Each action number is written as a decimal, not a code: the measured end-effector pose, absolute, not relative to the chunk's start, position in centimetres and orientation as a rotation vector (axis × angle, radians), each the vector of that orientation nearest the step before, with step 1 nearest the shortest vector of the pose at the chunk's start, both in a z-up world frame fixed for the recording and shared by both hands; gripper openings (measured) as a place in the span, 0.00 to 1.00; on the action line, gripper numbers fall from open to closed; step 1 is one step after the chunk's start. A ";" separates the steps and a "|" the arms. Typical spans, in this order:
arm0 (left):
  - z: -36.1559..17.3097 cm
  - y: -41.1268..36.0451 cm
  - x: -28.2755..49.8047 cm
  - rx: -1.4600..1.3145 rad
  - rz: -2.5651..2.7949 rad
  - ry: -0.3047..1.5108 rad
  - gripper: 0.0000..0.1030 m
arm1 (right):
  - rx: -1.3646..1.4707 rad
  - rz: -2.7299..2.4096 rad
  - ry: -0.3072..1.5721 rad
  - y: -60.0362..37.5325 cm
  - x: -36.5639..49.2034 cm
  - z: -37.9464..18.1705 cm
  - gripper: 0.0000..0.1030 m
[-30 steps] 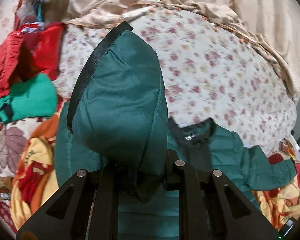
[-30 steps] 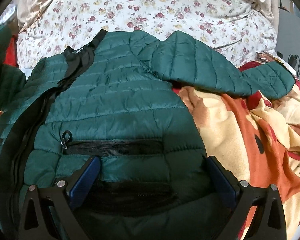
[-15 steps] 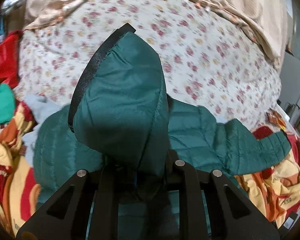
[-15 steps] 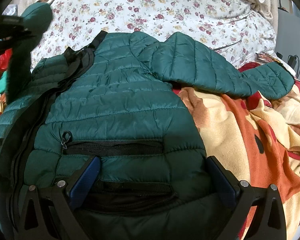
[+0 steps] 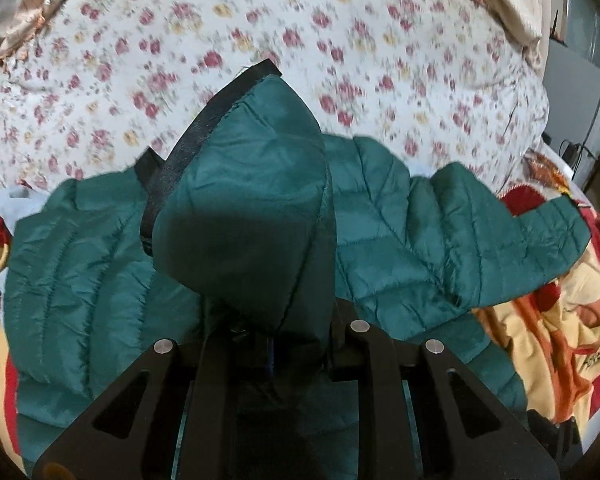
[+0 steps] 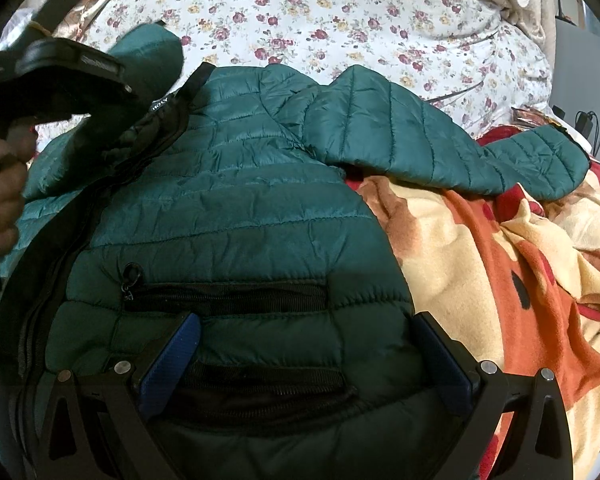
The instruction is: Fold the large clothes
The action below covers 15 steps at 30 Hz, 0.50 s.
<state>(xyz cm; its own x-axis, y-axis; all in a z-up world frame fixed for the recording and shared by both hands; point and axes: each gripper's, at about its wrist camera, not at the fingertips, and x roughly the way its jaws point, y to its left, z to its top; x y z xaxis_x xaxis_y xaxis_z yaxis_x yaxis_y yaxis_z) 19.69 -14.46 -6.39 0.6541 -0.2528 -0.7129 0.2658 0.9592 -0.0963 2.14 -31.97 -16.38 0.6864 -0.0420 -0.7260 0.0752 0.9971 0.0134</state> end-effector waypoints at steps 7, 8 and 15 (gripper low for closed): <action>-7.5 -17.8 21.2 0.076 -0.309 0.825 0.15 | 0.042 -0.066 0.809 -31.9 2.3 -16.5 1.00; -7.7 -18.5 21.7 0.088 -0.303 0.826 0.15 | 0.042 -0.066 0.809 -31.9 2.3 -16.5 1.00; -10.7 -22.4 23.5 0.235 -0.310 0.929 0.62 | 0.043 -0.065 0.808 -31.8 2.2 -16.5 1.00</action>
